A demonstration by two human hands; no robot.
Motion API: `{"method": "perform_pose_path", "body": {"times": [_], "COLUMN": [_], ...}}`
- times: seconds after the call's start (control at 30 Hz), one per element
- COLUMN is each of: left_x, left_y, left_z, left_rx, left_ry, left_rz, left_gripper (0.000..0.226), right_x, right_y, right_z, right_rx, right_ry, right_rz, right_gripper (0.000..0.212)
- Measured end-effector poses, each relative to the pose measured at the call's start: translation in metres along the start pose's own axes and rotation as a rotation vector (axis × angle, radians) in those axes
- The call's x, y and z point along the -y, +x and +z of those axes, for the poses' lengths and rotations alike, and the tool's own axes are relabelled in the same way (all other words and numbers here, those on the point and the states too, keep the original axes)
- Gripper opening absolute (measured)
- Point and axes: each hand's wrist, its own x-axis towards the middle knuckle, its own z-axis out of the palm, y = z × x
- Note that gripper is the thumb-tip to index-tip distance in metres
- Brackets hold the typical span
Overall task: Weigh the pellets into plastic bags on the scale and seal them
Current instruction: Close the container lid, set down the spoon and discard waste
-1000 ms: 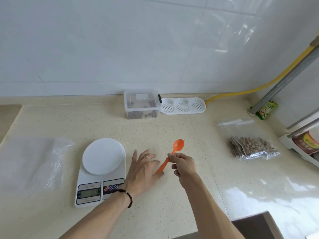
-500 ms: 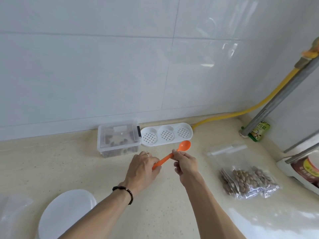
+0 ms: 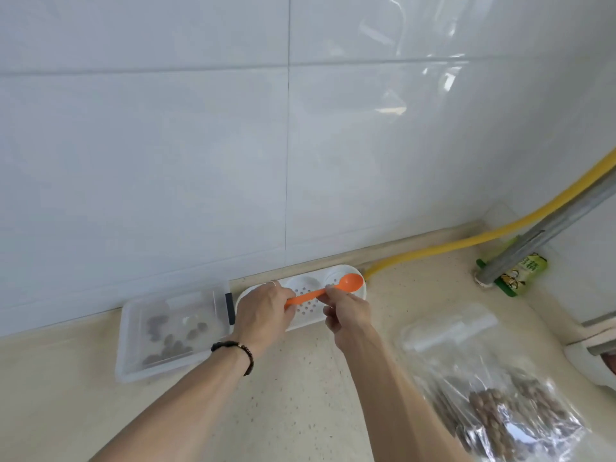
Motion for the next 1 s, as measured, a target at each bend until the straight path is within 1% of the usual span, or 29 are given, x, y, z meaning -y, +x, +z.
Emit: {"method": "perform_pose_path", "body": {"times": [0.2,0.37,0.47,0.57,0.67,0.77,0.87,0.97,1.0], "left_x": [0.01,0.018,0.022,0.023,0.018,0.013,0.01,0.013,0.016], "left_y": [0.017,0.02,0.02,0.018,0.011,-0.002,-0.023,-0.052,-0.062], "left_z": [0.021,0.036,0.042,0.042,0.034,0.017,-0.008,-0.038,-0.048], "left_rx": [0.031,0.034,0.045,0.037,0.011,-0.026,-0.086,-0.17,-0.192], "left_ry": [0.019,0.021,0.032,0.04,0.023,-0.027,-0.048,-0.065,-0.062], "left_rz": [-0.031,-0.041,-0.042,-0.046,-0.058,-0.058,-0.038,-0.029,-0.035], "left_gripper": [0.028,0.025,0.022,0.019,0.022,0.031,0.032,0.03,0.033], "right_x": [-0.008,-0.012,-0.013,-0.013,-0.012,-0.006,0.0,0.004,0.003], "right_y": [0.031,0.037,0.035,0.03,0.019,-0.001,-0.029,-0.067,-0.081], "right_z": [0.011,0.011,0.008,0.002,-0.003,-0.005,-0.004,-0.001,0.0], "right_rx": [-0.048,-0.046,-0.033,-0.024,0.007,0.033,0.042,0.06,0.053], "right_ry": [0.029,0.052,0.045,-0.038,-0.163,-0.328,-0.524,-0.781,-0.866], "right_rz": [0.072,0.098,0.078,0.023,-0.061,-0.204,-0.386,-0.614,-0.688], "right_gripper": [0.015,0.007,0.007,0.008,0.009,0.011,0.013,0.027,0.031]}}
